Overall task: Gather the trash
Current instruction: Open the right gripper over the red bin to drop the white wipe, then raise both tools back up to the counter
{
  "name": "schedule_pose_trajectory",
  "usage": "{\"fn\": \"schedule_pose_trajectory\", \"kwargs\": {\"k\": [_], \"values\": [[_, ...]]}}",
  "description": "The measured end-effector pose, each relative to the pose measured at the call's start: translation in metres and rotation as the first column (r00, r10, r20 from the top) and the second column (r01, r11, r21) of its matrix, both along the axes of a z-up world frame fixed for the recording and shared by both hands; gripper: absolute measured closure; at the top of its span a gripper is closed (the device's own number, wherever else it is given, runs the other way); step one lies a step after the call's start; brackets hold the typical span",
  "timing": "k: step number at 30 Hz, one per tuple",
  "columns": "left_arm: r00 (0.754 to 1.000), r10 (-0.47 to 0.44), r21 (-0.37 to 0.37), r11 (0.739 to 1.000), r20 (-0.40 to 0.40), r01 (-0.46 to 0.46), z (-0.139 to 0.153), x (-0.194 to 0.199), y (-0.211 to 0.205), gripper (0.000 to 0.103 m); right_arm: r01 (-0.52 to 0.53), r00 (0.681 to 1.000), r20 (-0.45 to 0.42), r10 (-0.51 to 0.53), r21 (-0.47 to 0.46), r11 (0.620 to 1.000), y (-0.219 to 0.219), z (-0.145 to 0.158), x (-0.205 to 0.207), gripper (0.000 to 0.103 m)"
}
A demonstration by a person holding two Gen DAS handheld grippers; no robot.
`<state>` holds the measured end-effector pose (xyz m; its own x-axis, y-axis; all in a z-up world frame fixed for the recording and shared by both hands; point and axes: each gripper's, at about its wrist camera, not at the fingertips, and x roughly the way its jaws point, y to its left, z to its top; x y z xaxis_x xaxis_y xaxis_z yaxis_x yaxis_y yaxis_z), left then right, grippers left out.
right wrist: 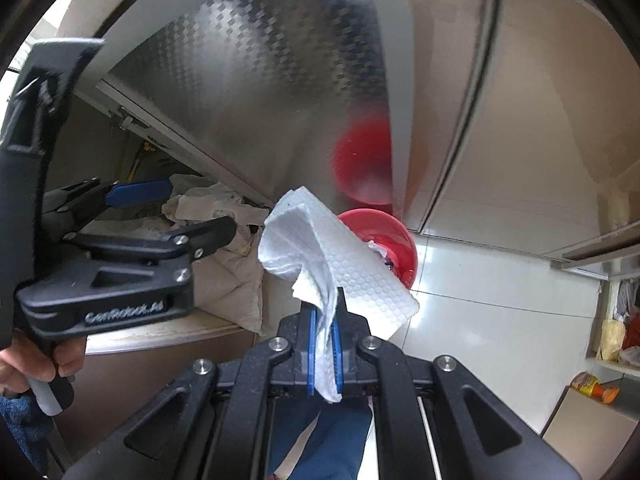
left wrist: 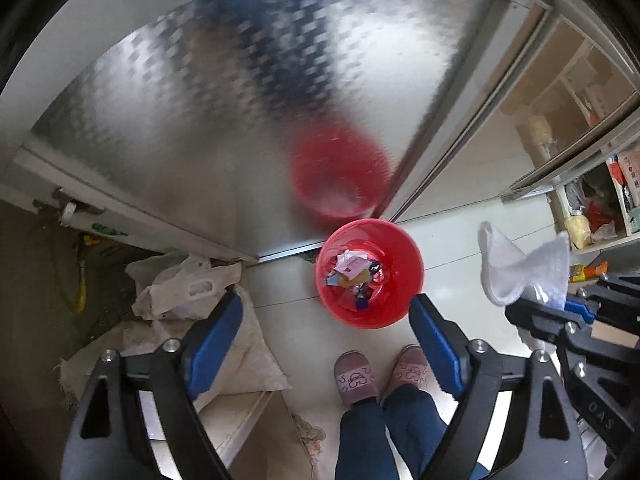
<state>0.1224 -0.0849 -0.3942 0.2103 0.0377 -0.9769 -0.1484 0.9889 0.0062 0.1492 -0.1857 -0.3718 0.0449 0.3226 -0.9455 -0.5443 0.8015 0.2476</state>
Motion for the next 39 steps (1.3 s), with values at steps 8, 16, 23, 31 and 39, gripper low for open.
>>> {"fn": "schedule_pose_trajectory", "kwargs": {"k": [8, 16, 23, 31, 39], "values": [[0.999, 0.049, 0.0, 0.999, 0.012, -0.049, 0.0, -0.011, 0.021, 0.0, -0.031, 0.999, -0.014, 0.03, -0.011, 0.999, 0.012, -0.02, -0.001, 0.097], [0.997, 0.079, 0.004, 0.997, -0.023, -0.079, -0.01, -0.018, 0.031, 0.0, -0.047, 0.999, -0.001, 0.047, -0.049, 0.998, 0.031, -0.037, -0.001, 0.096], [0.996, 0.075, 0.042, 0.996, -0.038, -0.073, -0.015, -0.024, 0.035, 0.0, -0.033, 0.999, -0.012, 0.033, -0.028, 0.999, 0.039, -0.048, 0.004, 0.056], [0.997, 0.075, 0.011, 0.997, -0.027, -0.075, -0.001, -0.032, 0.037, 0.0, 0.002, 0.999, -0.036, -0.004, -0.031, 1.0, 0.033, -0.04, 0.001, 0.024], [0.997, 0.048, -0.01, 0.999, 0.056, -0.047, 0.079, -0.031, 0.021, 0.0, 0.056, 0.998, 0.014, -0.056, -0.033, 0.998, 0.007, 0.033, -0.003, 0.001]]}}
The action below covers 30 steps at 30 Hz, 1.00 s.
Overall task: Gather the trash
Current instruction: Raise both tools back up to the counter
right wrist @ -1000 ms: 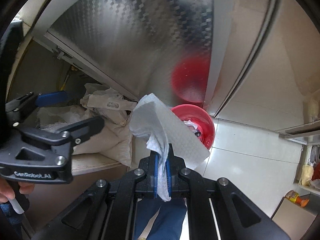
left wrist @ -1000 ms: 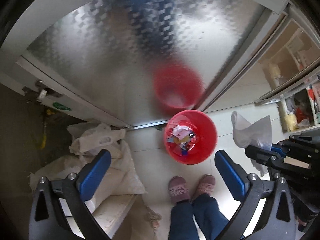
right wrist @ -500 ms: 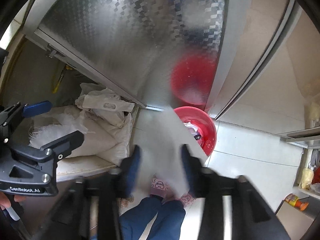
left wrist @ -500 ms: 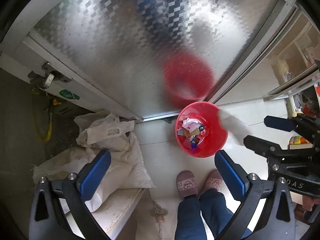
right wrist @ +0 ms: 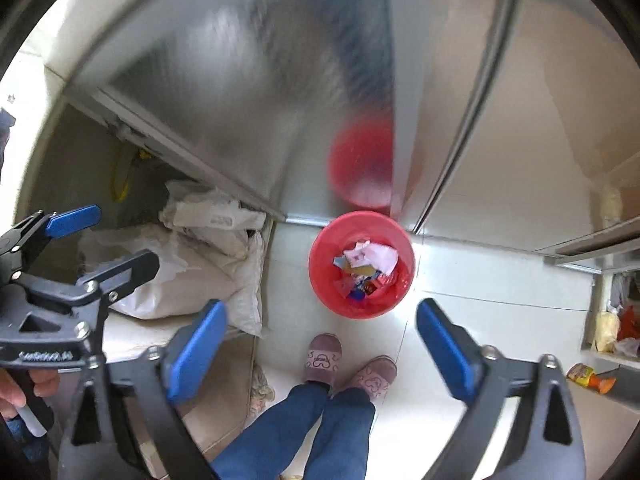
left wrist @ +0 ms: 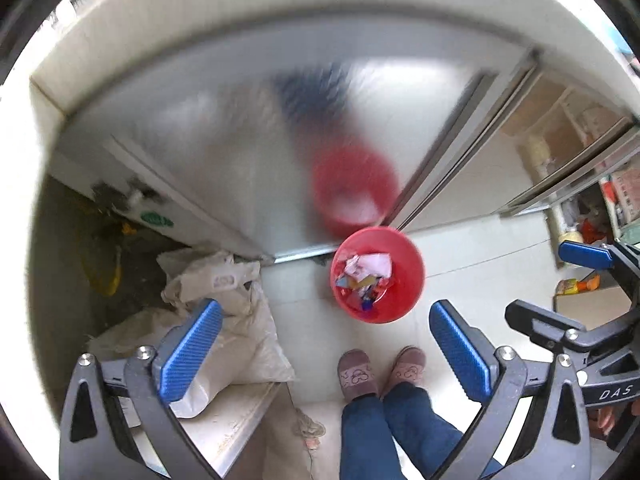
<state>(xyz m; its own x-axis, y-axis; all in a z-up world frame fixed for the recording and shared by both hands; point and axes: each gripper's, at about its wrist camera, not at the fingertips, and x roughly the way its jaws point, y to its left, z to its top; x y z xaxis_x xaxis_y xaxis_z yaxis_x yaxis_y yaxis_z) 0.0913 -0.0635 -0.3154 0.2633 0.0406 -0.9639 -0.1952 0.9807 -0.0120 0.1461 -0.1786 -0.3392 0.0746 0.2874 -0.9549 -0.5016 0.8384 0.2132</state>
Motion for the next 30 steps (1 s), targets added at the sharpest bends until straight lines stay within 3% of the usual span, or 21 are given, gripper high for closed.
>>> {"fn": "schedule_pose_trajectory", "kwargs": {"k": [7, 10, 16, 21, 30], "values": [[0.993, -0.069, -0.01, 0.997, 0.093, 0.071, 0.096, 0.003, -0.025, 0.0, 0.098, 0.988, 0.119, -0.1, 0.019, 0.995, -0.025, 0.105, -0.01, 0.001], [0.984, -0.098, -0.046, 0.993, 0.148, 0.106, 0.133, 0.005, -0.035, 0.0, 0.151, 0.975, 0.162, -0.153, 0.029, 0.988, -0.037, 0.151, -0.013, 0.001], [0.958, -0.132, -0.038, 0.989, 0.255, 0.146, 0.204, 0.013, -0.049, 0.0, 0.198, 0.935, 0.292, -0.199, 0.035, 0.98, -0.054, 0.232, -0.019, 0.001], [0.939, -0.136, -0.114, 0.977, 0.316, 0.18, 0.257, 0.018, -0.057, 0.0, 0.275, 0.896, 0.343, -0.283, 0.073, 0.959, -0.077, 0.274, -0.018, 0.001], [0.9, -0.154, -0.068, 0.978, 0.407, 0.198, 0.312, 0.036, -0.063, 0.0, 0.288, 0.841, 0.434, -0.324, 0.148, 0.946, -0.088, 0.328, -0.003, 0.001]]}}
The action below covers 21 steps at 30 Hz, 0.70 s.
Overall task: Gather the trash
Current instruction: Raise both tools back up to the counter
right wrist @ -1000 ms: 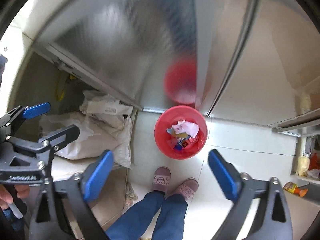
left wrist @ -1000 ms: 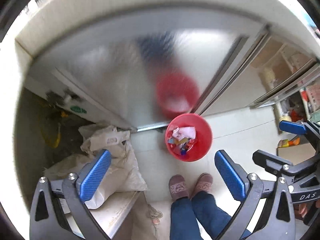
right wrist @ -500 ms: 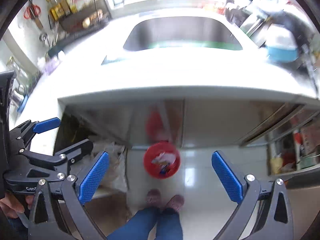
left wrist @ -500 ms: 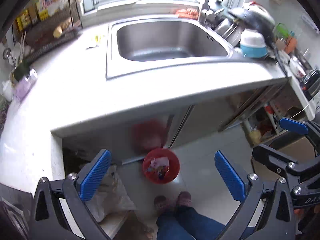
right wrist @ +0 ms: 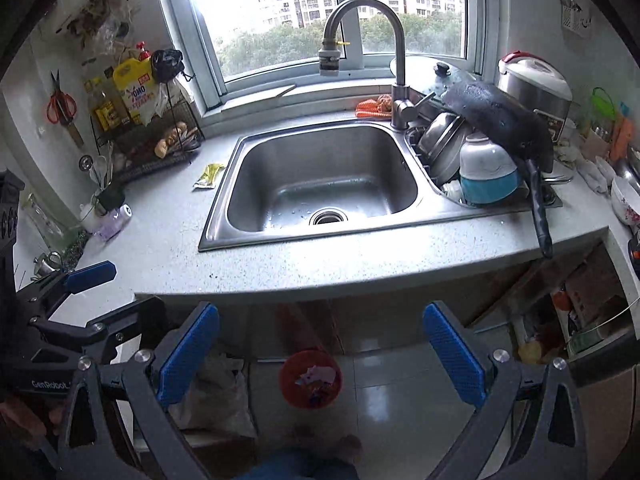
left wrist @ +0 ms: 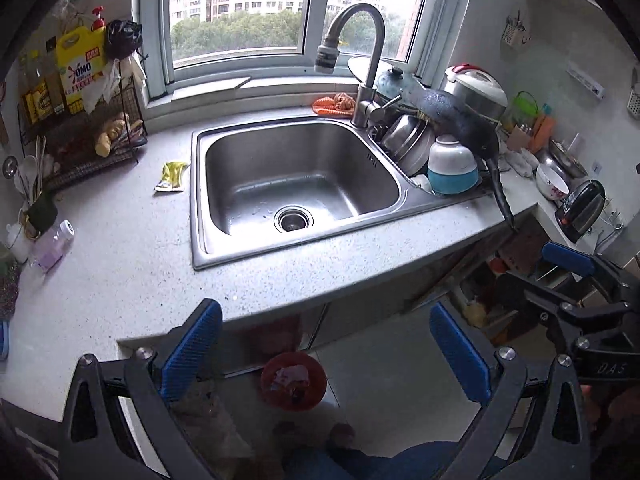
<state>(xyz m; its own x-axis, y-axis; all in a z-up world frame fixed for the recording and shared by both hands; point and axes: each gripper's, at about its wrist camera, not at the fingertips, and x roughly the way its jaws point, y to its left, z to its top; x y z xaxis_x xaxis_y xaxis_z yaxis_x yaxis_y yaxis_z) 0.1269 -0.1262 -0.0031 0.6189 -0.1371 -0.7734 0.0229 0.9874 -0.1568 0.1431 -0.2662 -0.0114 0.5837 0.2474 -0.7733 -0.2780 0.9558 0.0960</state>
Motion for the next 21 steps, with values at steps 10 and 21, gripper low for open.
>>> {"fn": "schedule_pose_trajectory", "kwargs": {"k": [10, 21], "values": [[0.997, 0.015, 0.007, 1.0, 0.072, -0.016, 0.02, 0.044, 0.045, 0.0, -0.024, 0.997, 0.067, 0.024, 0.001, 1.0, 0.024, 0.017, 0.034, 0.001], [0.996, 0.004, 0.013, 1.0, 0.086, -0.005, 0.029, 0.128, 0.145, 0.0, -0.023, 0.996, 0.09, 0.021, 0.017, 1.0, 0.105, 0.027, 0.114, 0.001]]}}
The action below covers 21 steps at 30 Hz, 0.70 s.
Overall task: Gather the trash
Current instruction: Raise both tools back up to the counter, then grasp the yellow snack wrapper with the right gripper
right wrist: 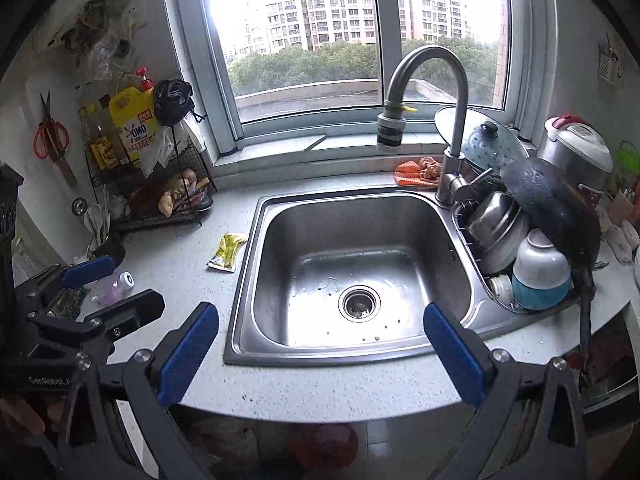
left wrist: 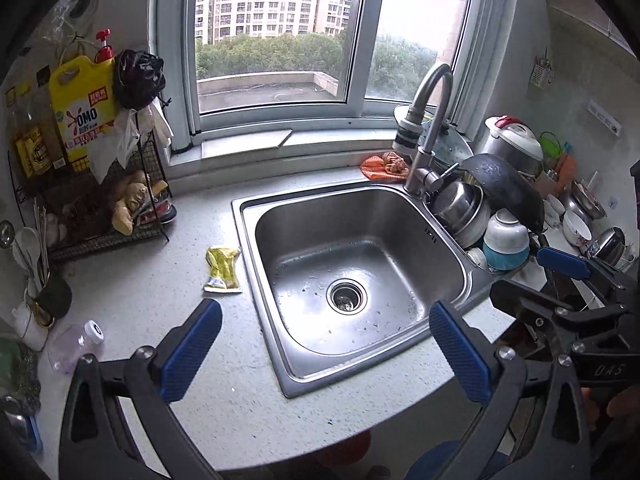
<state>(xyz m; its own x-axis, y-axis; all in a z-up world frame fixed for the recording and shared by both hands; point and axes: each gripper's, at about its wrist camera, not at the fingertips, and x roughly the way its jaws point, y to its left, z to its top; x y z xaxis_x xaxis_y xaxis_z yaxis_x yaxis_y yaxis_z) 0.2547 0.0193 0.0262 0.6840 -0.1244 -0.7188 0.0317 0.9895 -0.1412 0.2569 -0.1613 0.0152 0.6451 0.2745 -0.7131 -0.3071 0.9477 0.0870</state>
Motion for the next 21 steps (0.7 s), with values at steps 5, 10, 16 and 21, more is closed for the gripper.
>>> {"fn": "schedule_pose_trajectory", "kwargs": {"k": [5, 10, 16, 21], "values": [[1.0, 0.016, -0.004, 1.0, -0.02, -0.016, -0.008, 0.032, 0.046, 0.0, -0.014, 1.0, -0.01, 0.013, -0.002, 1.0, 0.037, -0.001, 0.035, 0.001], [0.996, 0.053, 0.001, 0.999, -0.066, -0.053, -0.026, 0.057, 0.088, 0.0, -0.047, 0.997, -0.061, 0.047, 0.009, 0.999, 0.074, -0.017, 0.069, 0.001], [0.986, 0.097, -0.007, 0.995, -0.137, -0.099, -0.056, 0.082, 0.134, 0.0, -0.085, 0.987, -0.139, 0.083, -0.011, 0.996, 0.115, -0.043, 0.103, 0.001], [0.97, 0.145, 0.006, 0.989, -0.196, -0.146, -0.083, 0.099, 0.166, 0.0, -0.125, 0.969, -0.216, 0.119, -0.016, 0.992, 0.149, -0.068, 0.133, 0.001]]}}
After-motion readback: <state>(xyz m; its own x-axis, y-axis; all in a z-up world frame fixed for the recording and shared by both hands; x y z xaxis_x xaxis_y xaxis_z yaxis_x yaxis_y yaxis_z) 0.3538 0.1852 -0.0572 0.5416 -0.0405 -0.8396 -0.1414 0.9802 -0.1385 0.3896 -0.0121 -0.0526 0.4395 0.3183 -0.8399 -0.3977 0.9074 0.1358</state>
